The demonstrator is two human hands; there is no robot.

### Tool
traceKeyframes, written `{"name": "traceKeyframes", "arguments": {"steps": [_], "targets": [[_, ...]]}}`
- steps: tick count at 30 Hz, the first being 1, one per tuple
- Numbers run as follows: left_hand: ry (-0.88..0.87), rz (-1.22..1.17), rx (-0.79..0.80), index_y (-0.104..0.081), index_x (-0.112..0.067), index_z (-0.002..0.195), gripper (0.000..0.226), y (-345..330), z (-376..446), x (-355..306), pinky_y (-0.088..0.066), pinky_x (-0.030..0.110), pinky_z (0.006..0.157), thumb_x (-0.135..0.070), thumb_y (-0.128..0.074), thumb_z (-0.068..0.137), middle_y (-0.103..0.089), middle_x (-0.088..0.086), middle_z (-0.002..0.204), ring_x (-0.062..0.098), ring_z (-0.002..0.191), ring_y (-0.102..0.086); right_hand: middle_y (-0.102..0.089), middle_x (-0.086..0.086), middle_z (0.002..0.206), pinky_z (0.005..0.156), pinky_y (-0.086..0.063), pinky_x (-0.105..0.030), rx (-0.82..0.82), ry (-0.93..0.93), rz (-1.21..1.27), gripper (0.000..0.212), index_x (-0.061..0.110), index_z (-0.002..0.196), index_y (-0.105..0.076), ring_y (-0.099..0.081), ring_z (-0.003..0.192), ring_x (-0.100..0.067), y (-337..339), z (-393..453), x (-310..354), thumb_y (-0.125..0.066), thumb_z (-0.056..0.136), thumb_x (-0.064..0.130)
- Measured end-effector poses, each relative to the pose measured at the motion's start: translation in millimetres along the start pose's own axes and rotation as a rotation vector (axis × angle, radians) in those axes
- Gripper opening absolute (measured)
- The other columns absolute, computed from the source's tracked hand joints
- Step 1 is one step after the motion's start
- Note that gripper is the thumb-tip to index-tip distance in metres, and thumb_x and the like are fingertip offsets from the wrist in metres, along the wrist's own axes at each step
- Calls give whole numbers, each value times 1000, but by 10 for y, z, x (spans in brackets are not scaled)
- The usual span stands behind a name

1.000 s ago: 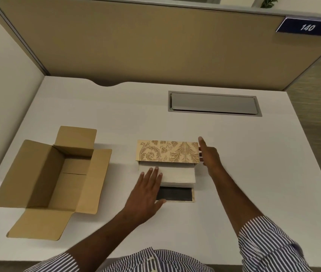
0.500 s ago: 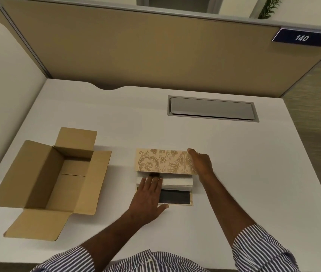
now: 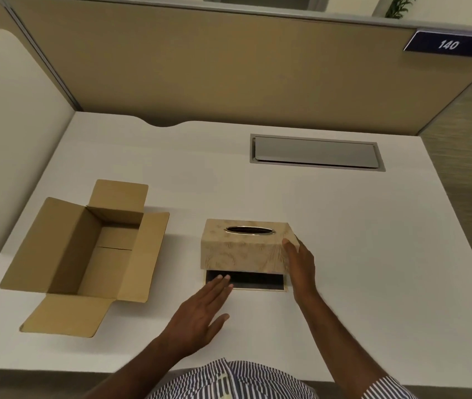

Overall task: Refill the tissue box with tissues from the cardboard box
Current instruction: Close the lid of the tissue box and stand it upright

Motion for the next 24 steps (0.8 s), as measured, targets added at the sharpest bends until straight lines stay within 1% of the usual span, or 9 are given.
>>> {"name": "traceKeyframes", "arguments": {"steps": [4, 9, 12, 15, 18, 19, 21, 22, 24], "targets": [[126, -68, -13, -56, -18, 142, 56, 111, -96, 136, -56, 28, 94, -49, -32, 103, -57, 0, 146, 17, 129, -61, -73, 33, 105, 74, -50, -4, 19, 28, 37, 28, 38, 126, -62, -66, 100, 12, 41, -250, -202, -55, 103, 24], [86, -78, -39, -71, -22, 124, 57, 144, -140, 76, -59, 24, 83, -48, -24, 104, -73, -3, 124, 14, 108, -72, -73, 7, 122, 81, -50, -5, 29, 13, 29, 40, 20, 135, -61, -67, 102, 8, 103, -425, -500, -60, 98, 7], [37, -98, -42, -74, -25, 112, 34, 155, -103, 26, -58, 21, 77, -34, -44, 100, -76, -8, 111, 10, 96, -72, -72, 6, 123, 82, -50, -6, 47, 3, 29, 39, 26, 133, -61, -67, 108, 3, 122, -483, -582, -62, 97, 9], [-11, -116, -110, -73, -26, 104, 21, 216, -18, -9, -54, 20, 71, -24, -57, 91, -75, -8, 100, 9, 88, -68, -69, 9, 129, 93, -51, -14, 67, 29, 5, 46, 25, 140, -56, -64, 120, -7, 137, -496, -580, -65, 97, 13], [-29, -97, -242, -71, -22, 105, 17, 335, 102, -11, -53, 26, 75, -21, -60, 91, -72, -4, 102, 14, 92, -64, -63, 1, 140, 107, -49, -34, 86, 18, -20, 60, 20, 148, -47, -59, 128, -15, 176, -475, -603, -70, 93, 14], [-24, -80, -288, -69, -21, 109, 20, 364, 145, 4, -52, 30, 81, -21, -60, 91, -70, -2, 109, 16, 100, -62, -59, -2, 145, 109, -46, -36, 91, -4, -12, 66, 19, 151, -43, -56, 133, -18, 186, -468, -623, -71, 92, 14], [44, -49, -316, -62, -17, 129, 37, 365, 243, 86, -45, 39, 104, -25, -61, 93, -61, 4, 135, 21, 130, -53, -48, -6, 154, 110, -41, -33, 91, -71, 17, 75, 18, 155, -34, -46, 141, -20, 208, -467, -677, -73, 91, 13], [108, -28, -286, -54, -13, 141, 49, 334, 285, 149, -36, 45, 116, -29, -60, 95, -50, 9, 150, 26, 143, -41, -45, -7, 156, 110, -40, -32, 86, -95, 23, 77, 18, 156, -31, -44, 143, -21, 217, -473, -700, -73, 91, 13], [230, 19, -182, -34, -8, 155, 67, 229, 342, 279, -19, 51, 125, -41, -51, 99, -24, 16, 165, 32, 155, -18, -43, -9, 157, 108, -39, -31, 79, -106, 16, 78, 18, 156, -31, -42, 144, -22, 220, -484, -708, -73, 91, 14]]}}
Point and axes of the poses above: each hand's wrist, its own z-axis towards the middle knuckle, its own y-axis out of the back of the hand, x = y × z, the point moved 8 cm from there along z, towards the middle knuckle
